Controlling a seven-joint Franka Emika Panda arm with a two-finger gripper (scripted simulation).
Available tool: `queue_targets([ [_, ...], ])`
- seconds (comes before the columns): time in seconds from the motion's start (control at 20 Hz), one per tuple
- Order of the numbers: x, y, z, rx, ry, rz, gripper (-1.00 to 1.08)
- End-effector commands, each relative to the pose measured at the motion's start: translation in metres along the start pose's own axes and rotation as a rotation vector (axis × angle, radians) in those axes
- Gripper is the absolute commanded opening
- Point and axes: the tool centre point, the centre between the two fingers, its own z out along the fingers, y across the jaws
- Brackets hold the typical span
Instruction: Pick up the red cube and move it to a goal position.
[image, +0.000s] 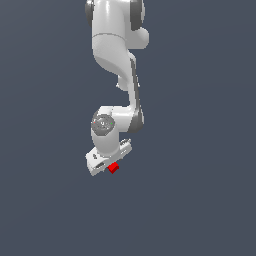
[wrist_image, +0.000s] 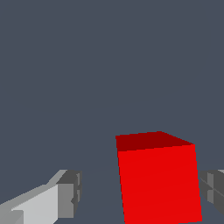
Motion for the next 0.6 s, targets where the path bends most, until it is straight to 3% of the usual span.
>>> queue_targets([
  [0.0,0.0031,0.0012,0.0066,0.0,-0.001,-0.032,1.0],
  [0.3,0.0056,0.0039,0.0108,-0.001,-0.001,-0.057,1.0],
  [0.35,0.0056,0.0039,0.0108,-0.001,-0.001,-0.057,-1.0],
  [0.55,0.0056,0.0039,0.0108,-0.001,-0.001,-0.057,-1.0],
])
